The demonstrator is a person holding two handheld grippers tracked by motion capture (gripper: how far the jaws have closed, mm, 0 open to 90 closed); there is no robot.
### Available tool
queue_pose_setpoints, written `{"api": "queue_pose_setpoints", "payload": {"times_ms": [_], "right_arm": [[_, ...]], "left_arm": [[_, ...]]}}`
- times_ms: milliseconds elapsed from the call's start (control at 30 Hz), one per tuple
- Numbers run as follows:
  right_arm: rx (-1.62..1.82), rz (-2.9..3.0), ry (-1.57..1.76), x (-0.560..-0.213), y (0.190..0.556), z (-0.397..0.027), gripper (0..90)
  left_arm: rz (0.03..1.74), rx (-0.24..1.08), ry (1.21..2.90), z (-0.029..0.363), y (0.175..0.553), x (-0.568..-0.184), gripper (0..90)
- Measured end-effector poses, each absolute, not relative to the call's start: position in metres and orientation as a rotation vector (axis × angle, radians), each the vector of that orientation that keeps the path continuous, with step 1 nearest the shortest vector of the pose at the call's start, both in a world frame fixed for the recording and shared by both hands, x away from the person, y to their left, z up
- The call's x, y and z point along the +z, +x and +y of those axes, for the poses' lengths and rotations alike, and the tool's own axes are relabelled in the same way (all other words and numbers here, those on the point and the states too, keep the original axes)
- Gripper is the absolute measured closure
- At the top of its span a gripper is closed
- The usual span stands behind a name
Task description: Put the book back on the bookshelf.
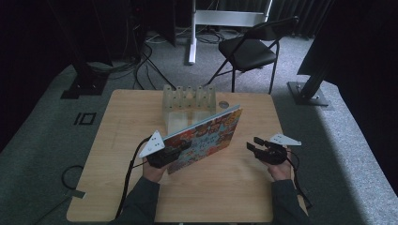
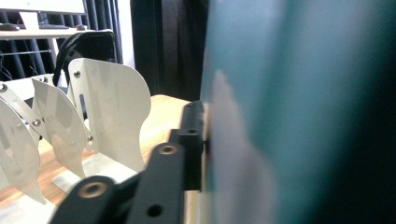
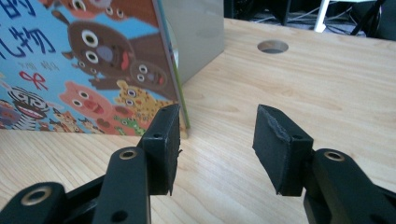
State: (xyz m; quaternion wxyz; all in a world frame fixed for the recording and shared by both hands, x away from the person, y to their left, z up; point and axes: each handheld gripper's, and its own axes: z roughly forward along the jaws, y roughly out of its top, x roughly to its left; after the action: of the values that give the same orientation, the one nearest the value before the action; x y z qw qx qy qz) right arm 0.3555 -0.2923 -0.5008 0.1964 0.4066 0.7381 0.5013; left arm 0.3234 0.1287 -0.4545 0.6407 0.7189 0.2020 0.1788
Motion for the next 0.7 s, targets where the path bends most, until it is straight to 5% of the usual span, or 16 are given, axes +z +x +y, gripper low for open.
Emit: {"api": "queue_pose_setpoints", "payload": {"times_ms": [233, 700], "right_arm": [[1.386, 2.066, 1.156, -0.505, 0.355, -0.295, 51.0], [1.329, 2.085, 1.186, -0.514, 0.356, -0.299, 50.2]], "left_arm": [[0.472, 0.454, 1.618, 0.12, 0.315, -0.457, 79.3], [0.513, 0.44, 1.59, 0.121, 0.316, -0.471, 69.1]]}}
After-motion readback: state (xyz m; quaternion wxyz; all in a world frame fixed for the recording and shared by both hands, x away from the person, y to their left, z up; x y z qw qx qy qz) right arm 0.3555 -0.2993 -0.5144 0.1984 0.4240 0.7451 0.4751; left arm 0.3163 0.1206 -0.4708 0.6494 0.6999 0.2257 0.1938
